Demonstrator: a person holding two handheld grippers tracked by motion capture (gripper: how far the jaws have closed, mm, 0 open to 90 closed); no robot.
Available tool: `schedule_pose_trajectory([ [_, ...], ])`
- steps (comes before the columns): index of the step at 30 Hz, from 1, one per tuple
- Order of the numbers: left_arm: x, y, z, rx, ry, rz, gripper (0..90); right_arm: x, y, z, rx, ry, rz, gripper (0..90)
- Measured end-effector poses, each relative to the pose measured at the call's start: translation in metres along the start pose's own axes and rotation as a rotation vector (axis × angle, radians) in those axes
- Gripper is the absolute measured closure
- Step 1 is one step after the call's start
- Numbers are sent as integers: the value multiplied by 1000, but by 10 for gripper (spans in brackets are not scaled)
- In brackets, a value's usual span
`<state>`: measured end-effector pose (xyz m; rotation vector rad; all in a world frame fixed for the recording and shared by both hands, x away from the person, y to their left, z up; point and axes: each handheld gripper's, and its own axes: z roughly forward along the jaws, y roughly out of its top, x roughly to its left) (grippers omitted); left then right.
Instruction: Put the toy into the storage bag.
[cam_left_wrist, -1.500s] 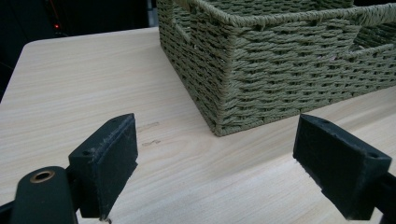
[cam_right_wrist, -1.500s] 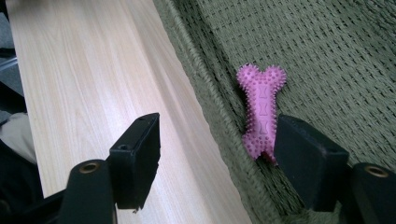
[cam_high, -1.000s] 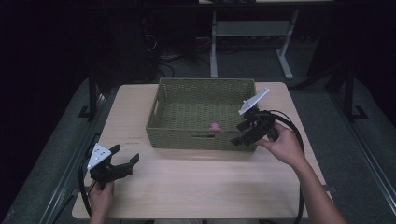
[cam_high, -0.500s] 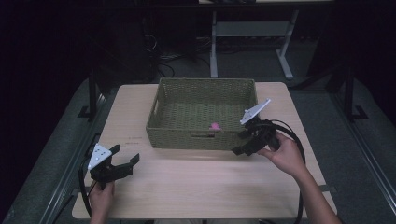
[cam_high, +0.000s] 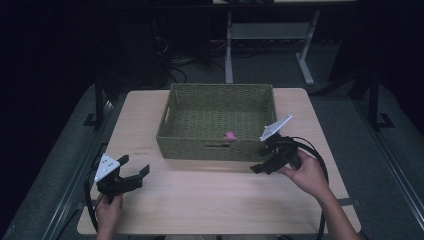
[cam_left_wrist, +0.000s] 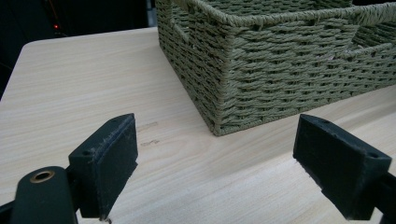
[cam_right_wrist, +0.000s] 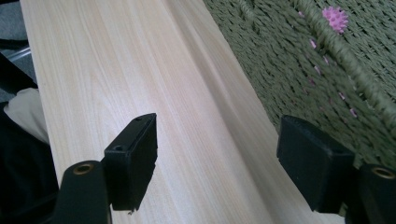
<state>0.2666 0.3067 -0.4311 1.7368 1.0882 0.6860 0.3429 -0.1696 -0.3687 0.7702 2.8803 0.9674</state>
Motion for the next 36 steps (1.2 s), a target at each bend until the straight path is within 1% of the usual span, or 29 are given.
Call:
schedule_pose_trajectory([
  [5, -1, 0, 0, 2, 0, 0, 133, -1, -6, 1, 1, 2, 7, 284],
  [11, -1, 0, 1, 3, 0, 1, 133, -1, -15, 1, -3, -7, 30, 282],
  [17, -1, 0, 0, 3, 1, 4, 133, -3, -25, 6, 13, -16, 56, 277],
  [23, -1, 0, 0, 2, 1, 2, 133, -3, -38, 9, 2, -20, 70, 274],
  [28, -1, 0, 0, 3, 0, 3, 133, -5, -52, 9, -9, -21, 101, 271],
  [34, -1, 0, 0, 5, -2, 5, 133, -5, -63, 8, -21, -26, 123, 271],
  [36, -1, 0, 0, 6, -2, 5, 133, -5, -67, 8, -19, -34, 129, 271],
])
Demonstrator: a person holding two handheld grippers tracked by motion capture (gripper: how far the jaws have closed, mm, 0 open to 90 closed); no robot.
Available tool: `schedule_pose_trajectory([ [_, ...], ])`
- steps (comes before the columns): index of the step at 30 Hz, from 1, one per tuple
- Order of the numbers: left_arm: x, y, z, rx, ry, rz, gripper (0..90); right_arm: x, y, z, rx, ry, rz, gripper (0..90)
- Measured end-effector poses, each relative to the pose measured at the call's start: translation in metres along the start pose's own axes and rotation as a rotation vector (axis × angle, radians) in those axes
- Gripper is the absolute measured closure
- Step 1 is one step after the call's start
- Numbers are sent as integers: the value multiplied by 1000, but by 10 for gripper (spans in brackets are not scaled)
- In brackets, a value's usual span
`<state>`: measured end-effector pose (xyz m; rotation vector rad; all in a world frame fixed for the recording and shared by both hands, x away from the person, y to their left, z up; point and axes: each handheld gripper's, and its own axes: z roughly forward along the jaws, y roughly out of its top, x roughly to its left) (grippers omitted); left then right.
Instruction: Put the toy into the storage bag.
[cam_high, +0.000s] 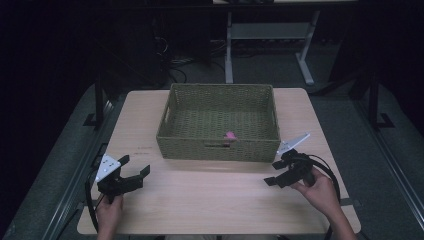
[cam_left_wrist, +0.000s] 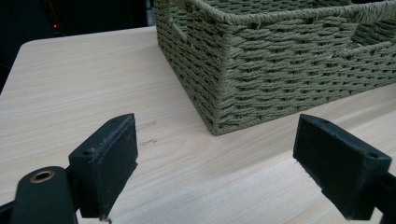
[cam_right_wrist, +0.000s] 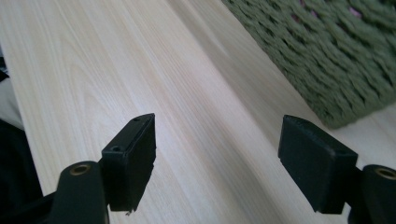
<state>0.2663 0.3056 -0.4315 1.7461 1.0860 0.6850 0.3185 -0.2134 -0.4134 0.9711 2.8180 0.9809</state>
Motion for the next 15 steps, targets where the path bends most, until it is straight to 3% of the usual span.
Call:
schedule_pose_trajectory([
  [15, 0, 0, 0, 2, 0, -1, 133, 3, -27, -1, -13, -8, 36, 265],
])
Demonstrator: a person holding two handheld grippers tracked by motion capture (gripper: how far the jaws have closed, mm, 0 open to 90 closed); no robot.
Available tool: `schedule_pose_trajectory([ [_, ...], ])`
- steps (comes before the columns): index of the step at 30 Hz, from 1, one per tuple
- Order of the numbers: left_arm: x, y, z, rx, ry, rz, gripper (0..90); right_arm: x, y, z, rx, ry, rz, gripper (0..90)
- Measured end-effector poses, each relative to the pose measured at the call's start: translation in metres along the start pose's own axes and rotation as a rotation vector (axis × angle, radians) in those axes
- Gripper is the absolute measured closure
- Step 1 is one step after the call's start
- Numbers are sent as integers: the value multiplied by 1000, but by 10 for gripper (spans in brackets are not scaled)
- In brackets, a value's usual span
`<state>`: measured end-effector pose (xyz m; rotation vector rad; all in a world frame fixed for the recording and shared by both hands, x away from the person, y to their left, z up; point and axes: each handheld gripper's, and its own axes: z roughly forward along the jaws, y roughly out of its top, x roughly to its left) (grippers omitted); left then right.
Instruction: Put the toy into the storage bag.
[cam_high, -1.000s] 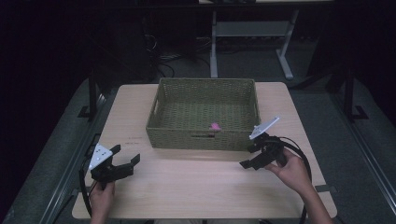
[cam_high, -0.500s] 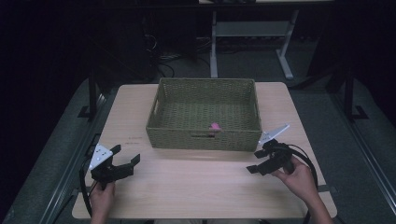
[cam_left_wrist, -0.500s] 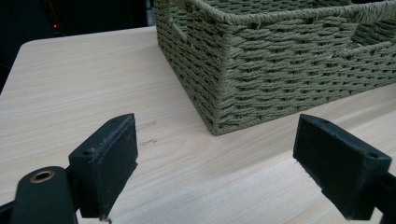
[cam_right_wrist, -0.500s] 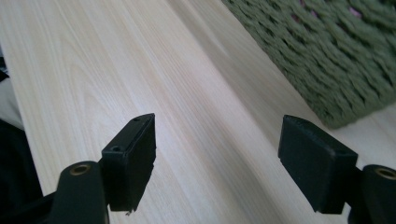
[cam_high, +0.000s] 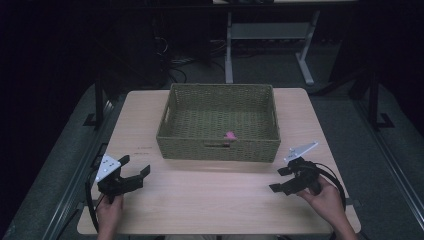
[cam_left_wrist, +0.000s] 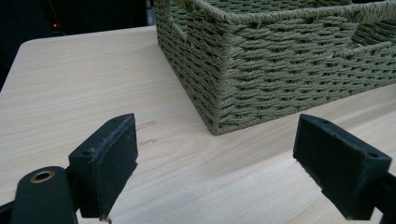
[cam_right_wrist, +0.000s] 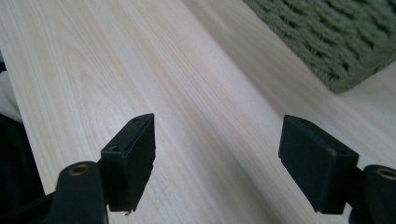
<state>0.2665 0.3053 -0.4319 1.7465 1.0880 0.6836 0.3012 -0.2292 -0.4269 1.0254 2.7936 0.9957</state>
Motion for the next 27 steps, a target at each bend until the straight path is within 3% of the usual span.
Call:
schedule_pose_trajectory([
  [19, -1, 0, 0, -1, 0, -3, 133, 11, -34, 2, -47, -44, 23, 262],
  [27, -1, 0, 1, -1, 1, -2, 133, 25, -41, 2, -97, -106, -3, 260],
])
